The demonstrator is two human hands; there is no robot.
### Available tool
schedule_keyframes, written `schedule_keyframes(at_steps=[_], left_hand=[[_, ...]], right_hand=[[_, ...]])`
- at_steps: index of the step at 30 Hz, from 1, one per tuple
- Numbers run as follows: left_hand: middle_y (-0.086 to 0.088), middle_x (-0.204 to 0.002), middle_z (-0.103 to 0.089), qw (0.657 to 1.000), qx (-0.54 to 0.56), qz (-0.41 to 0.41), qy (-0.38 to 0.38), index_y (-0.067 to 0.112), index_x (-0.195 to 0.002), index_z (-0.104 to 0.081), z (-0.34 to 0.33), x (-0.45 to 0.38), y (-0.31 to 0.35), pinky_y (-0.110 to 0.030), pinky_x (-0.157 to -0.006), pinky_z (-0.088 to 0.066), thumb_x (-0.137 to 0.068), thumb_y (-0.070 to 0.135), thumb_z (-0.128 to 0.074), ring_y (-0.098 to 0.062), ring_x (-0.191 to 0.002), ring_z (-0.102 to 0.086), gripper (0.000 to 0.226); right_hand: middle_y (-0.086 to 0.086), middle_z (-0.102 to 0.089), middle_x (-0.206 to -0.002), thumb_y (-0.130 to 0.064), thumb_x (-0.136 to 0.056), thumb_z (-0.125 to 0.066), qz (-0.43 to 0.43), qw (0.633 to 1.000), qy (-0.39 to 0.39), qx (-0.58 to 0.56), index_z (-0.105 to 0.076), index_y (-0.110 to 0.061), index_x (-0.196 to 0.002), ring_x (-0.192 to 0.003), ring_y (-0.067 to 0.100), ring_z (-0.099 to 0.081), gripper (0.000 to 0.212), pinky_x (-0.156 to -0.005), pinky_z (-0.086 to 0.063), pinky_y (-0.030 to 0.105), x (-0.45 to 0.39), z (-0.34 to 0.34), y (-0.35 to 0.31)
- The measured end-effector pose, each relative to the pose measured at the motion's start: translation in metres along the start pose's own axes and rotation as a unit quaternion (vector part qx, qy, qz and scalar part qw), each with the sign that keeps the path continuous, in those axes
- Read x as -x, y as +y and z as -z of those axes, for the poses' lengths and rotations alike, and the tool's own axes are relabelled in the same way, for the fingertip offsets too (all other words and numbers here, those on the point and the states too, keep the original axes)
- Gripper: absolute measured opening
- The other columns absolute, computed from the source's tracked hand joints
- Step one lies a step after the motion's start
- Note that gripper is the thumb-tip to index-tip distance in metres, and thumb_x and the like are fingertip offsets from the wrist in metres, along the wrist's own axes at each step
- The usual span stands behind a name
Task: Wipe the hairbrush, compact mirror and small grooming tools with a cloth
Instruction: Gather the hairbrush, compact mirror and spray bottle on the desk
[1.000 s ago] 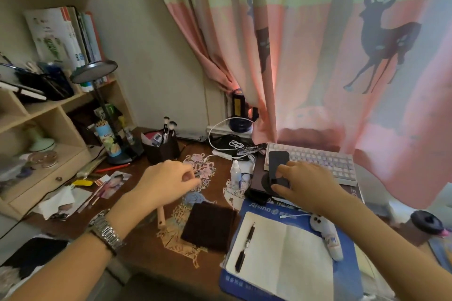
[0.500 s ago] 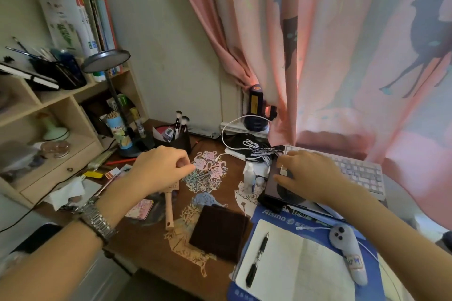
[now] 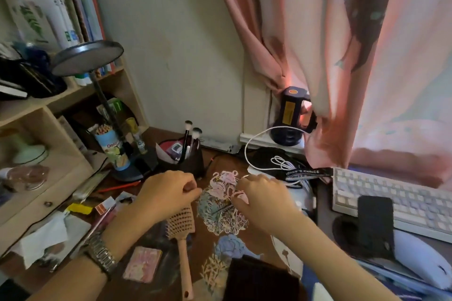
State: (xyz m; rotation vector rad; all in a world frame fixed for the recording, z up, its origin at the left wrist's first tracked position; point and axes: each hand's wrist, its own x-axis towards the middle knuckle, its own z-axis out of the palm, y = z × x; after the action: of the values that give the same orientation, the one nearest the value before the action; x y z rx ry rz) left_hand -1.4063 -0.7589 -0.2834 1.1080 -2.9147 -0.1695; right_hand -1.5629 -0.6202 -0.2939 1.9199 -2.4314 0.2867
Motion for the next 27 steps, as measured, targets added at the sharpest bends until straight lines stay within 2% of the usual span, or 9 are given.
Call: schedule_keyframes(at_steps=[5, 8, 10, 12, 15, 18, 21, 23, 27], left_hand=[[0.016, -0.095, -0.063, 0.999, 0.005, -0.029, -0.020, 0.035, -0.099, -0.063, -0.037, -0.053, -0.049, -0.024, -0.071, -0.050, -0.089, 0.053, -0.050, -0.002, -0.085, -0.058, 0.024], [0.016, -0.096, -0.063, 0.998, 0.008, -0.062, -0.032, 0.034, -0.099, -0.064, -0.056, -0.063, -0.064, -0.025, -0.072, -0.049, -0.089, 0.052, -0.050, -0.003, -0.087, -0.058, 0.025], [0.016, -0.097, -0.062, 0.996, 0.007, -0.076, -0.040, 0.035, -0.100, -0.063, -0.066, -0.063, -0.071, -0.024, -0.072, -0.047, -0.089, 0.052, -0.050, -0.003, -0.088, -0.057, 0.024], [0.017, -0.097, -0.062, 0.996, 0.002, -0.087, -0.027, 0.035, -0.100, -0.064, -0.078, -0.063, -0.078, -0.023, -0.073, -0.047, -0.089, 0.052, -0.050, -0.001, -0.088, -0.057, 0.024], [0.018, -0.097, -0.062, 0.994, 0.003, -0.113, -0.005, 0.036, -0.100, -0.063, -0.098, -0.065, -0.080, -0.021, -0.073, -0.049, -0.089, 0.054, -0.049, 0.002, -0.086, -0.057, 0.025], [0.017, -0.099, -0.062, 0.988, -0.025, -0.153, 0.026, 0.036, -0.102, -0.062, -0.112, -0.060, -0.078, -0.019, -0.068, -0.046, -0.089, 0.054, -0.048, 0.001, -0.085, -0.056, 0.025], [0.017, -0.099, -0.062, 0.980, -0.038, -0.180, 0.080, 0.037, -0.101, -0.063, -0.120, -0.037, -0.081, -0.025, -0.067, -0.047, -0.088, 0.056, -0.048, -0.004, -0.086, -0.057, 0.027], [0.017, -0.095, -0.061, 0.977, -0.010, -0.187, 0.097, 0.037, -0.097, -0.065, -0.119, -0.019, -0.083, -0.028, -0.067, -0.046, -0.086, 0.057, -0.049, -0.008, -0.085, -0.057, 0.028], [0.015, -0.098, -0.066, 0.973, 0.016, -0.201, 0.115, 0.038, -0.093, -0.066, -0.123, 0.010, -0.084, -0.030, -0.070, -0.048, -0.084, 0.059, -0.051, -0.012, -0.090, -0.061, 0.027]], right_hand=[[0.001, -0.058, -0.120, -0.045, -0.096, -0.040, -0.051, 0.999, -0.007, -0.012, -0.052, -0.018, -0.120, -0.114, 0.023, -0.052, 0.038, -0.090, -0.040, 0.033, -0.052, -0.056, 0.001], [0.000, -0.060, -0.116, -0.047, -0.095, -0.042, -0.077, 0.997, -0.002, -0.009, -0.055, -0.019, -0.116, -0.112, 0.023, -0.054, 0.038, -0.082, -0.040, 0.032, -0.061, -0.081, 0.000], [-0.001, -0.061, -0.112, -0.047, -0.094, -0.043, -0.080, 0.997, 0.002, -0.004, -0.057, -0.020, -0.112, -0.108, 0.022, -0.056, 0.035, -0.073, -0.033, 0.030, -0.062, -0.094, -0.002], [-0.002, -0.060, -0.110, -0.048, -0.094, -0.043, -0.076, 0.997, 0.016, 0.005, -0.058, -0.021, -0.111, -0.106, 0.020, -0.057, 0.035, -0.071, -0.029, 0.029, -0.062, -0.108, -0.002], [-0.003, -0.061, -0.107, -0.048, -0.094, -0.042, -0.081, 0.995, 0.048, 0.015, -0.059, -0.022, -0.108, -0.101, 0.019, -0.058, 0.034, -0.075, -0.037, 0.028, -0.060, -0.127, -0.002], [-0.001, -0.062, -0.107, -0.048, -0.094, -0.043, -0.083, 0.992, 0.081, 0.057, -0.059, -0.021, -0.107, -0.100, 0.022, -0.060, 0.034, -0.082, -0.045, 0.033, -0.045, -0.142, -0.006], [0.002, -0.063, -0.108, -0.048, -0.094, -0.044, -0.088, 0.985, 0.108, 0.101, -0.057, -0.020, -0.112, -0.099, 0.025, -0.061, 0.037, -0.074, -0.042, 0.032, -0.014, -0.145, -0.024], [0.004, -0.063, -0.110, -0.047, -0.093, -0.046, -0.110, 0.982, 0.116, 0.103, -0.058, -0.019, -0.114, -0.101, 0.027, -0.060, 0.037, -0.073, -0.041, 0.032, 0.012, -0.141, -0.040], [0.003, -0.064, -0.104, -0.047, -0.091, -0.048, -0.157, 0.974, 0.114, 0.115, -0.059, -0.018, -0.105, -0.097, 0.027, -0.060, 0.034, -0.071, -0.044, 0.033, 0.061, -0.142, -0.063]])
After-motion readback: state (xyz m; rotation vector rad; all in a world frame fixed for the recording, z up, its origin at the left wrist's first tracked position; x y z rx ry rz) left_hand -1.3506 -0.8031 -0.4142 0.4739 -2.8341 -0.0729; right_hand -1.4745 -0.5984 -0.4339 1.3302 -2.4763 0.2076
